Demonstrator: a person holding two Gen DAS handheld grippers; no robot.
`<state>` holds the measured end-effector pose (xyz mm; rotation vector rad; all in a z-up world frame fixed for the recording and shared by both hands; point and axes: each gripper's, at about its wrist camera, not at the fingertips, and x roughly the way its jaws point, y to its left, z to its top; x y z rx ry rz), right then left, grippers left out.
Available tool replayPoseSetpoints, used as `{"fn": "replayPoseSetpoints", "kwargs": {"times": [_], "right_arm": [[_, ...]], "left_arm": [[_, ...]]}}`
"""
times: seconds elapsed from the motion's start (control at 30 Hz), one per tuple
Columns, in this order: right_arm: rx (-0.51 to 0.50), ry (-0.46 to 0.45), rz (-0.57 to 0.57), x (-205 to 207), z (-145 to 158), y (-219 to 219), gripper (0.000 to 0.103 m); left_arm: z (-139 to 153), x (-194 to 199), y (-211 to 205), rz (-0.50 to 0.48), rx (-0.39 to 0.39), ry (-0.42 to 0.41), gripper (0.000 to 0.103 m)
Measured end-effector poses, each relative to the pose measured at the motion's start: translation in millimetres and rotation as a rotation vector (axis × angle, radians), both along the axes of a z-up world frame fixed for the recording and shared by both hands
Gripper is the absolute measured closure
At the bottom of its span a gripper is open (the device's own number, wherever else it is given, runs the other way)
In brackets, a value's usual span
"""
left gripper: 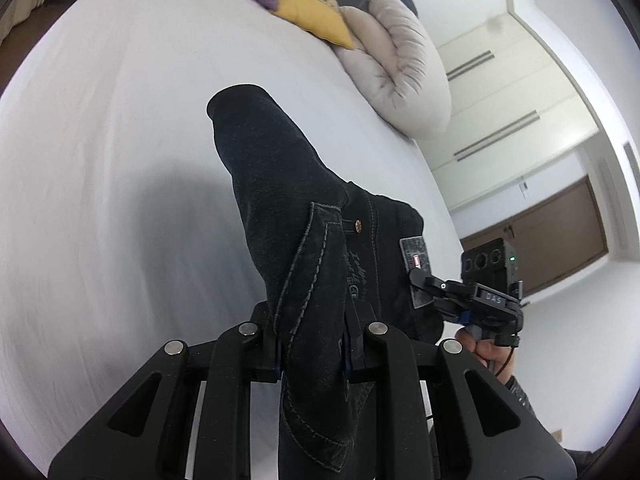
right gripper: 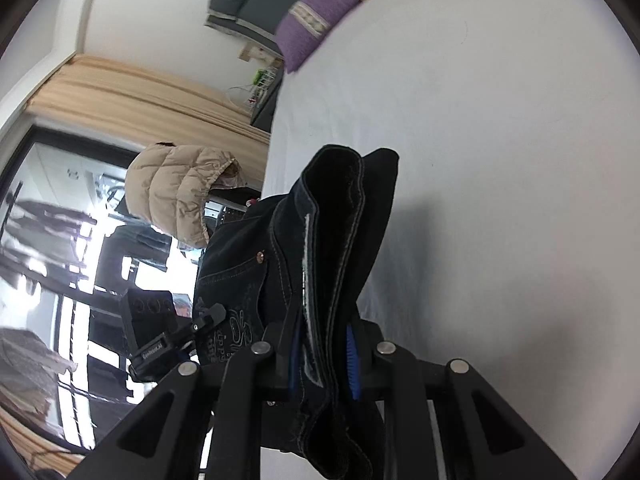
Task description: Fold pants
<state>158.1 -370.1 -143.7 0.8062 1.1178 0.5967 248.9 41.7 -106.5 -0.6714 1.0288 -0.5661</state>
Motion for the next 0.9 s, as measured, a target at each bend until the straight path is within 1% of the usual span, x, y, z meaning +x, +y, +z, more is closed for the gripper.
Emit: {"fn": "replayPoseSetpoints", "kwargs": {"times": [0.03,0.07,0.17,0.2,0.23,0.27,0.37,0.43,0.47,0.5,0.53,0.57,0.6,0.63,0.67,0.7,0.73,0.8,0.83,0.87,0.9], "right_arm": [[0.003,0.014,0.001,5.5,-8.6,2.0,0.082],[0.003,0.038,0.004,12.9,-22.5,6.1,0.082],[-0.022,0.097,0.003,23.1,-51.6,11.7,0.081],[0.003,0.109,-0.002,24.6,-62.1,9.5,0.081],[0.028,0.116,-0.004,24.7,-67.1,7.2,0.077],[0.045,0.123,-0.004,24.5,-71.7,4.9,0.074],[0.091,0.119,0.000,22.3,-83.2,-2.2,0.074],[0.105,0.102,-0.006,19.1,-83.1,-3.5,0.074],[0.108,0.096,-0.013,17.5,-82.1,-4.9,0.070],[0.110,0.092,-0.032,12.6,-79.4,-8.5,0.068],[0.110,0.087,-0.053,7.9,-76.2,-12.9,0.062],[0.107,0.081,-0.071,4.9,-74.2,-16.3,0.056],[0.090,0.072,-0.103,-2.2,-69.5,-22.4,0.053],[0.048,0.059,-0.140,-13.2,-61.4,-29.3,0.047],[0.017,0.046,-0.157,-19.8,-53.9,-30.6,0.044],[-0.015,0.032,-0.173,-29.1,-46.4,-33.0,0.043],[-0.048,0.016,-0.186,-39.0,-37.7,-34.2,0.040],[-0.137,-0.035,-0.217,-61.0,-13.7,-31.3,0.037],[-0.164,-0.064,-0.227,-69.7,-2.6,-29.0,0.034],[-0.195,-0.103,-0.240,-80.8,12.0,-24.8,0.031],[-0.243,-0.148,-0.259,-92.8,30.5,-18.7,0.030]], "left_arm": [[-7.6,6.3,14.1,0.003,-0.002,0.010,0.085],[-21.6,11.7,24.9,0.008,-0.003,0.025,0.085],[-62.6,22.2,43.7,0.013,0.015,0.084,0.085],[-76.5,22.2,49.7,0.016,0.001,0.099,0.084],[-85.0,20.6,51.0,0.017,-0.019,0.104,0.082],[-92.9,17.3,55.5,0.018,-0.039,0.100,0.078],[-104.9,8.9,60.7,0.026,-0.086,0.076,0.077],[-107.9,5.1,57.9,0.025,-0.084,0.063,0.077],[-108.2,1.6,56.6,0.025,-0.080,0.060,0.077],[-106.5,9.7,50.3,0.034,-0.061,0.062,0.075],[-102.9,13.8,44.8,0.045,-0.037,0.060,0.073],[-94.4,6.6,42.6,0.063,0.007,0.042,0.066],[-84.4,8.0,33.7,0.076,0.037,0.021,0.050],[-75.7,0.6,36.1,0.096,0.071,-0.006,0.042],[-59.0,-12.0,36.5,0.127,0.126,-0.053,0.032],[-47.1,-21.1,35.8,0.145,0.164,-0.089,0.027],[-33.7,-31.6,33.4,0.165,0.210,-0.130,0.024],[1.4,-60.5,22.6,0.211,0.350,-0.234,0.008],[20.7,-78.0,16.4,0.231,0.413,-0.300,0.006],[38.2,-91.8,8.2,0.247,0.451,-0.347,0.003],[52.2,-102.0,1.3,0.259,0.479,-0.379,0.000]]}}
